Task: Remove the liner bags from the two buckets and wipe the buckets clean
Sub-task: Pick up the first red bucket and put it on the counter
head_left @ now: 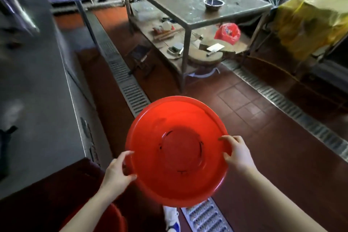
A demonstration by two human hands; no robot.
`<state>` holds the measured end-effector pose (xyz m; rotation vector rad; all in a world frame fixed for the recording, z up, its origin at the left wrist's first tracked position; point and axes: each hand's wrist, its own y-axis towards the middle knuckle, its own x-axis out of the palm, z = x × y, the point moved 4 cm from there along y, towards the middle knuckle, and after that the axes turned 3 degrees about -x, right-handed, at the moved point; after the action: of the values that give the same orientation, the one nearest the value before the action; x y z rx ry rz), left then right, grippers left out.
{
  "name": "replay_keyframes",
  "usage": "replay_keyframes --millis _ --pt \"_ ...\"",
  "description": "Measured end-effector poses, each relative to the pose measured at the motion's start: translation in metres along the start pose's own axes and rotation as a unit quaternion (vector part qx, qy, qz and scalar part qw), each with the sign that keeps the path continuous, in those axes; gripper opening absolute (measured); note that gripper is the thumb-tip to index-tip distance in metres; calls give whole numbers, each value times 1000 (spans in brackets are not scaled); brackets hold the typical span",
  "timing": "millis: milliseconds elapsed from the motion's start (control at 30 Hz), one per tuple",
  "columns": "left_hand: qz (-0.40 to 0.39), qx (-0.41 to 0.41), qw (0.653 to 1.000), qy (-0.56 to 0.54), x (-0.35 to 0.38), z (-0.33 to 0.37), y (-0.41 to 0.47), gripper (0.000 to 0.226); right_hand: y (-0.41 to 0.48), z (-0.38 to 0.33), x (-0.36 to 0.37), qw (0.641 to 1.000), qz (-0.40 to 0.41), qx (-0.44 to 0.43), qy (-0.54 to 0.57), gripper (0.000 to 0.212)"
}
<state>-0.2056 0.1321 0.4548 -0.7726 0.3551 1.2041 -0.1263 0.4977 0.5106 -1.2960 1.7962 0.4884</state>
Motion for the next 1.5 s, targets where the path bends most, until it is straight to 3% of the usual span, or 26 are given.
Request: replay_keyframes --millis 200,467,767,1067,1500 --pt "65 14 993 -96 -62 54 125 78 168 -82 -30 996 15 -81 18 56" --pt "194 27 968 -154 -158 90 220 80 338 -211 -44 974 -13 -221 53 56" --pt "382 -84 908 -152 -263 116 241 72 484 -403 -15 906 -101 -407 63 54" --pt "557 -169 786 -207 -357 95 174 64 480 -609 70 798 -202 -558 104 51" --pt "658 -255 654 -272 -474 -47 116 41 386 -836 254 724 -311 -613 61 47"
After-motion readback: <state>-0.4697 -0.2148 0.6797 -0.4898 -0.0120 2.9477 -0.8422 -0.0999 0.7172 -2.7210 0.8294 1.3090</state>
